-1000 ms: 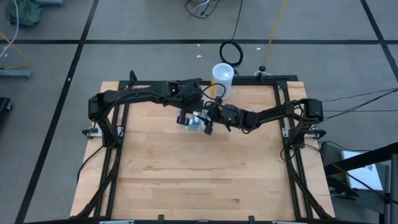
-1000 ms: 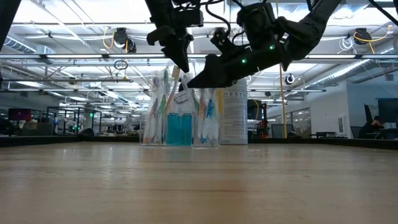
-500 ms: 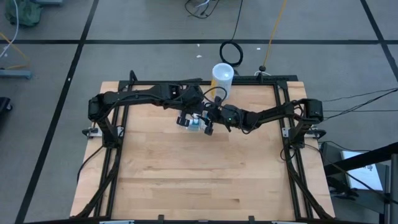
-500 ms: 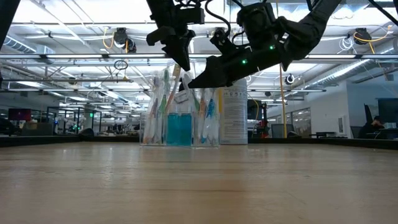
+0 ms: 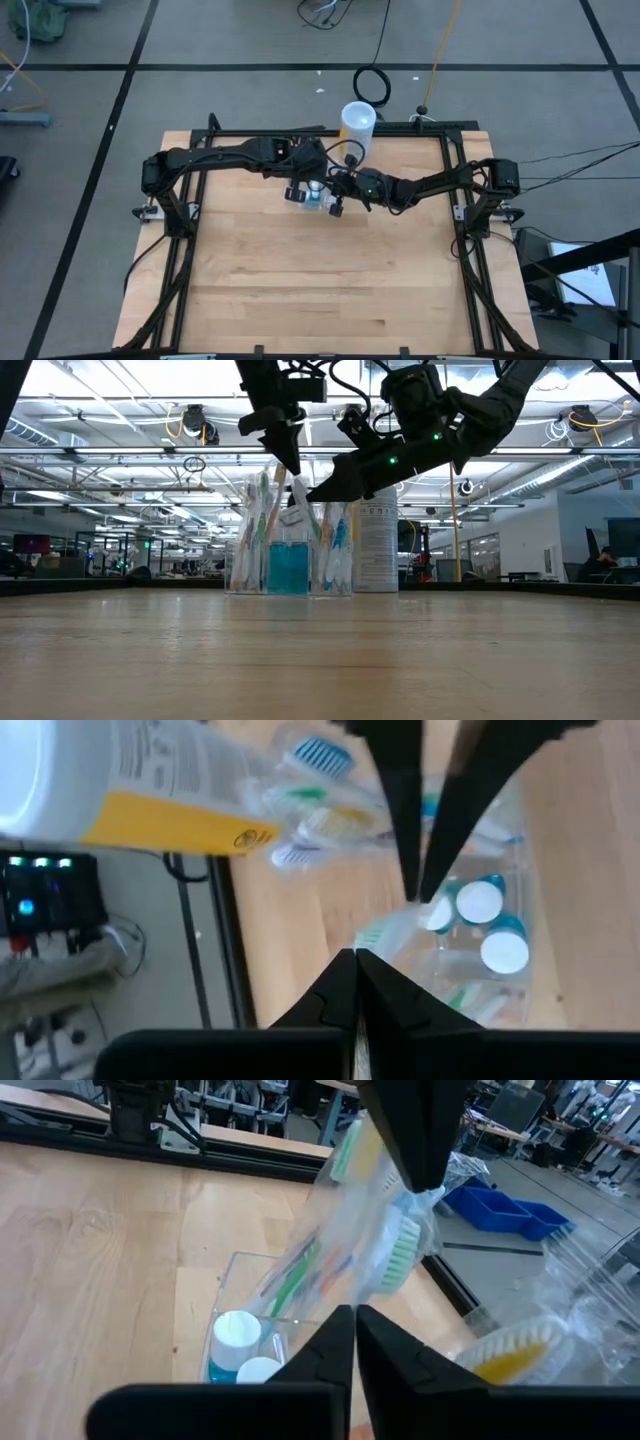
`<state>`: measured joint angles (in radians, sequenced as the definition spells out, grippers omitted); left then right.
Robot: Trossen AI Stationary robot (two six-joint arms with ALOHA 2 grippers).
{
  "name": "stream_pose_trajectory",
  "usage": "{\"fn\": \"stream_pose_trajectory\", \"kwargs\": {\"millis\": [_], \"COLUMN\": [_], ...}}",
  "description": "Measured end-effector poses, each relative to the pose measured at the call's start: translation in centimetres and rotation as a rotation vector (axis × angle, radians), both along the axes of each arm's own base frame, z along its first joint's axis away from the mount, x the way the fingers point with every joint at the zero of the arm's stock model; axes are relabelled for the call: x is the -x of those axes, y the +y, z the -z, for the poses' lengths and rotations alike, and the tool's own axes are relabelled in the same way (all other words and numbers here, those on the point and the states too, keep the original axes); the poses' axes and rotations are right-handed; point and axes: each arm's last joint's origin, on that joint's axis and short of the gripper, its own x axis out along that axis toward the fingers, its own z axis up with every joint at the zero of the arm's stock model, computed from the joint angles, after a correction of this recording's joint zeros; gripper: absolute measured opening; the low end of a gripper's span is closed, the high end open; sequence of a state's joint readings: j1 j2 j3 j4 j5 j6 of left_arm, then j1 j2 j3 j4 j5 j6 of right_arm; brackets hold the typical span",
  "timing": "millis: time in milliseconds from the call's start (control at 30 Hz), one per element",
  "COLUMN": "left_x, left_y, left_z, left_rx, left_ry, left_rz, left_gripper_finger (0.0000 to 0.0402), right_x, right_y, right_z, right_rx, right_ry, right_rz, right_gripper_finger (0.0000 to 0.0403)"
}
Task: Pick & Place toothbrushing station
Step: Adjust the toothbrushes into the transparent organizer
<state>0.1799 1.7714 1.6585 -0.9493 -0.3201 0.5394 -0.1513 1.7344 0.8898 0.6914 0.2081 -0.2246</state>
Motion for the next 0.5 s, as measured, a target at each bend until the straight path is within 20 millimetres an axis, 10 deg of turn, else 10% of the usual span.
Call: {"fn": "stream_pose_trajectory", "kwargs": {"millis": [500], "left_x": [0.71], "left_y": [-0.14], "left_z": [0.26], "left_rx": [-0.021], "left_ry": [0.040], "left_rz": [-0.140], "left_gripper_finger": [0.0130], "right_x": [0.02], "right_y": [0.01], "right_z": [0.03], "right_rx": [0.000], "right_ry": [0.001], "right_rz": [0.003], "right_gripper_finger": [0.0001]}}
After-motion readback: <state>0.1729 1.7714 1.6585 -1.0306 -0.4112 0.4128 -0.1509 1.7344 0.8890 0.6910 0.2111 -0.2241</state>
